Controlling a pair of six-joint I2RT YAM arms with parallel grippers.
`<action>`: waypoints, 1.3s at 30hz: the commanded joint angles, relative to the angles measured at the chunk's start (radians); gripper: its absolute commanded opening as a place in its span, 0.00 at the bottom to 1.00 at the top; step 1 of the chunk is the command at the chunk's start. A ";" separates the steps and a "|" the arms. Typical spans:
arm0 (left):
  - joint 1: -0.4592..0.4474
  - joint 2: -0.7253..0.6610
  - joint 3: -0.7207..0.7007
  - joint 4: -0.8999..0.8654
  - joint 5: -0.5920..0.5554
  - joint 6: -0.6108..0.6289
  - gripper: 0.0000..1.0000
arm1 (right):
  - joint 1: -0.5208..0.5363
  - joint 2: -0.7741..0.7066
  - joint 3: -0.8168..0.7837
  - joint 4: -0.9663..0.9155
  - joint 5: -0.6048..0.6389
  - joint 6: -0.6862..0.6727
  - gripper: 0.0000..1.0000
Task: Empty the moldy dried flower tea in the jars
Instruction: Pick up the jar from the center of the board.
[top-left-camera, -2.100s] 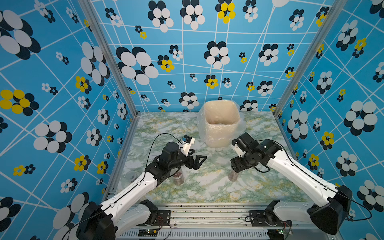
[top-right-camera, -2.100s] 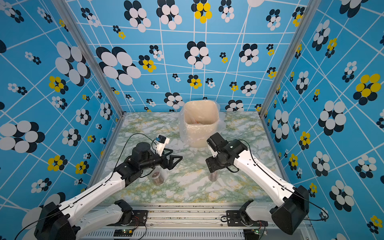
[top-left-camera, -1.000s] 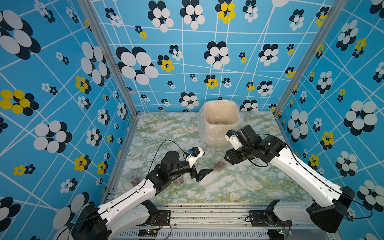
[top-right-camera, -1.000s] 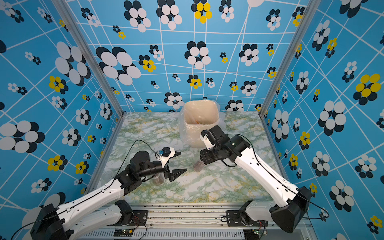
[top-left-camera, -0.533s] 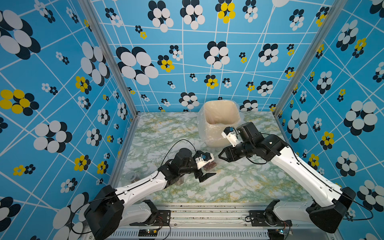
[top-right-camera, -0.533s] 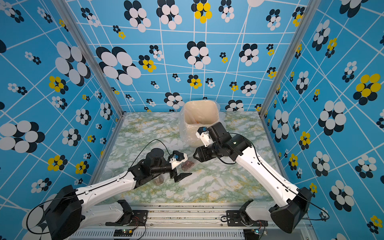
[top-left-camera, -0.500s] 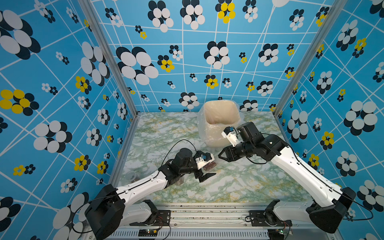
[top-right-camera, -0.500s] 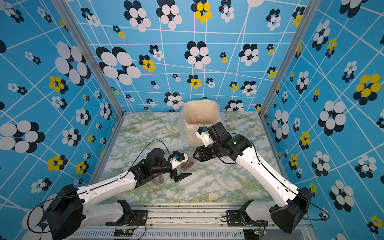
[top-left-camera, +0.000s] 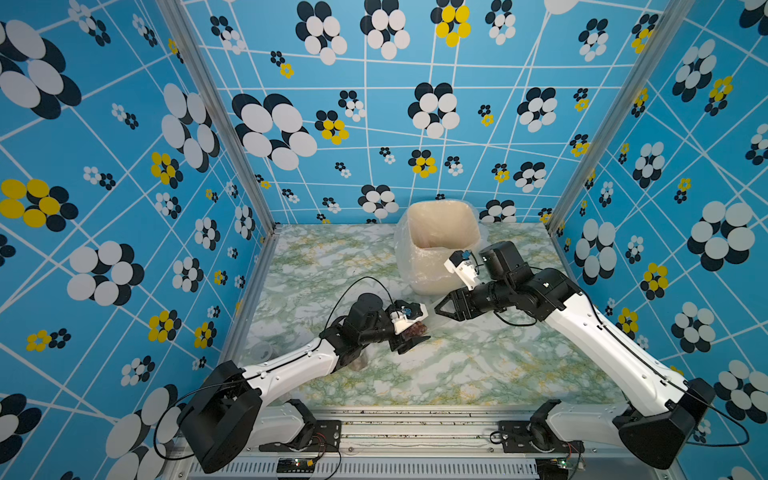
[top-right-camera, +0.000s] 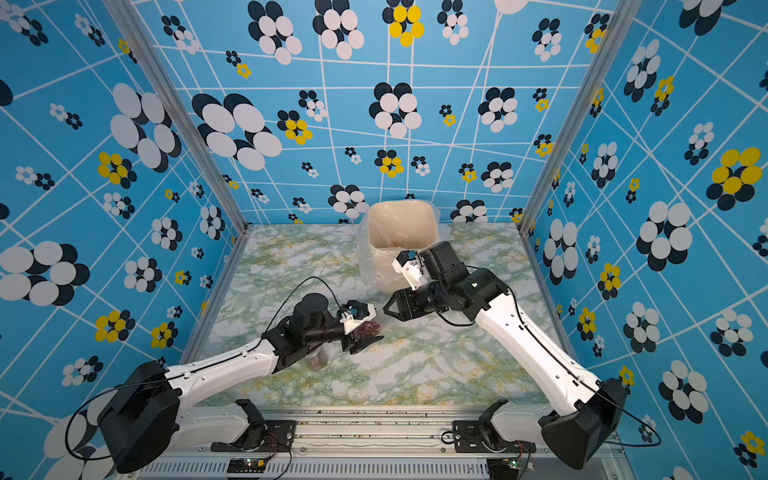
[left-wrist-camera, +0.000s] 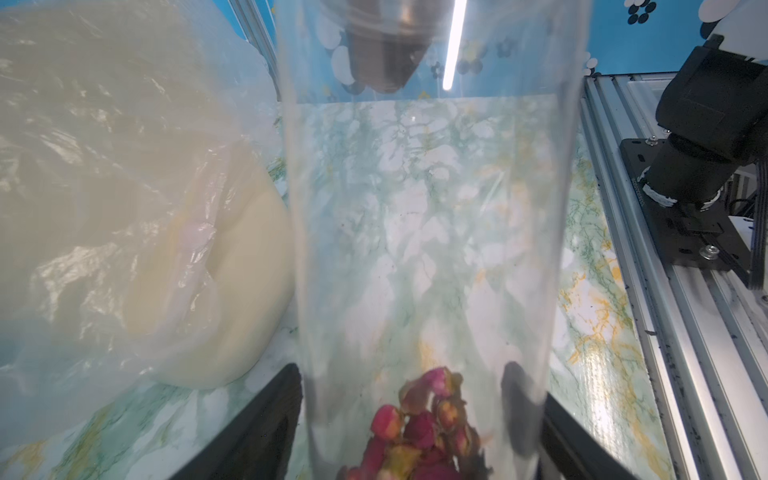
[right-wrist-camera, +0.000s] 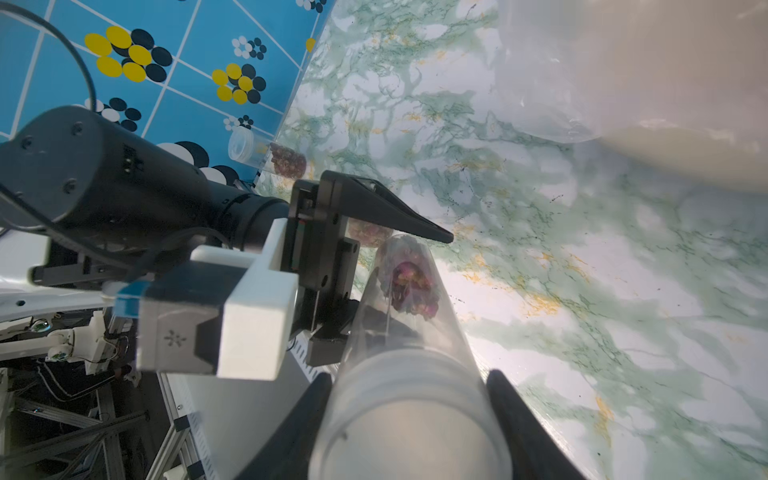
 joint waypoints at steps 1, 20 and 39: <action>0.007 0.014 -0.009 0.015 0.021 0.028 0.74 | -0.009 0.004 -0.005 0.024 -0.046 0.017 0.28; -0.051 0.013 -0.016 -0.024 -0.263 0.149 0.25 | -0.014 -0.015 0.066 -0.010 0.055 0.070 0.84; -0.113 -0.028 -0.060 0.085 -0.482 0.222 0.20 | -0.095 -0.045 -0.066 0.005 -0.010 0.215 0.85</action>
